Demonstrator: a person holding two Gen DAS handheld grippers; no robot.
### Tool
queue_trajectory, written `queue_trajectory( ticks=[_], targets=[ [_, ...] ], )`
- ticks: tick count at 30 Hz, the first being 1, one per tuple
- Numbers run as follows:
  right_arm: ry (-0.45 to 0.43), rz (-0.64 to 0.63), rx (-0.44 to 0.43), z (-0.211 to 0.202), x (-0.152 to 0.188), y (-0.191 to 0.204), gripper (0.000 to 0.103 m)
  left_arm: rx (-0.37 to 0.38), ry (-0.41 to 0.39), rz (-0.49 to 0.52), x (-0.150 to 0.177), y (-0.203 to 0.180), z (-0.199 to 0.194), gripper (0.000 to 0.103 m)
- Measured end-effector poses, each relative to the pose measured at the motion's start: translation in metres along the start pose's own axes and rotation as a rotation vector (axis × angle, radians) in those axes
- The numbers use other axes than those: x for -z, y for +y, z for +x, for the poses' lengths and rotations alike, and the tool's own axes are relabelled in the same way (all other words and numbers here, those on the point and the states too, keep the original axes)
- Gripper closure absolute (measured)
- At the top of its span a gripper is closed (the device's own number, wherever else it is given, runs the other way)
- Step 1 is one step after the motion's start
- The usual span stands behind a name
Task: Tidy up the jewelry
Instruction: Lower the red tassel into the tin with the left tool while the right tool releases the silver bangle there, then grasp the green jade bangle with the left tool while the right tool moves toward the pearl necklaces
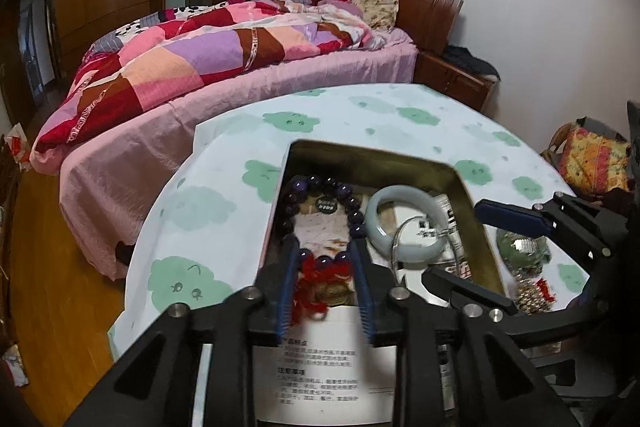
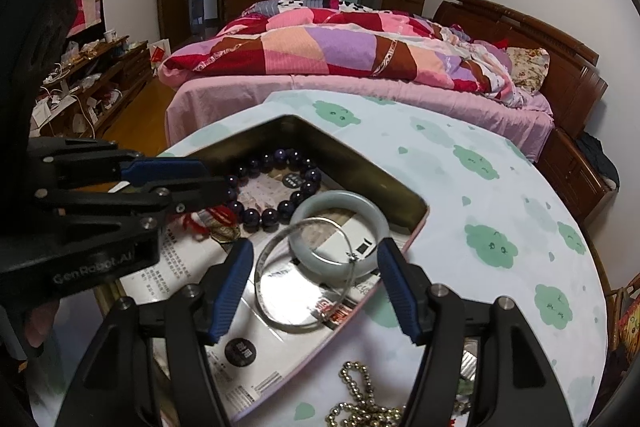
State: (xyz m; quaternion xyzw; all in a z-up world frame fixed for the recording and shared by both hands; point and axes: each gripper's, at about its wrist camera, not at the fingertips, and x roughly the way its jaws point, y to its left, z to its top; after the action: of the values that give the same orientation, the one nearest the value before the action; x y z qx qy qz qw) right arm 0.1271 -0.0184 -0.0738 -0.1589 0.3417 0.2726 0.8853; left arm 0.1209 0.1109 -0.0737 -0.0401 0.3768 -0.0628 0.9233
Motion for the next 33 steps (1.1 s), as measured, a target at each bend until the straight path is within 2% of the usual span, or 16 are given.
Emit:
queue_trajectory(
  ticks=[1,4,10,14,22,26,33],
  targets=[
    [-0.001,0.004,0.005,-0.003,0.001,-0.002,0.034,-0.015,-0.006,0.005,-0.001,-0.001,-0.002,0.058],
    [-0.01,0.023,0.004,-0.01,0.004,-0.01,0.031,-0.011,-0.03,0.019,-0.002,-0.007,-0.008,0.048],
    [-0.013,0.075,0.017,-0.03,0.02,-0.035,0.031,-0.028,-0.044,0.03,-0.004,-0.012,-0.015,0.047],
    [0.001,0.141,0.071,-0.049,0.045,-0.069,0.03,-0.055,-0.056,0.057,-0.003,-0.024,-0.019,0.047],
    [0.071,0.291,0.203,-0.069,0.103,-0.136,0.029,0.008,-0.057,0.138,0.007,-0.075,-0.023,0.047],
    [0.083,0.328,0.214,-0.073,0.116,-0.147,0.029,0.054,-0.046,0.175,0.01,-0.107,-0.019,0.047],
    [0.054,0.328,0.222,-0.08,0.119,-0.145,0.026,0.077,-0.045,0.282,0.003,-0.156,-0.011,0.047]
  ],
)
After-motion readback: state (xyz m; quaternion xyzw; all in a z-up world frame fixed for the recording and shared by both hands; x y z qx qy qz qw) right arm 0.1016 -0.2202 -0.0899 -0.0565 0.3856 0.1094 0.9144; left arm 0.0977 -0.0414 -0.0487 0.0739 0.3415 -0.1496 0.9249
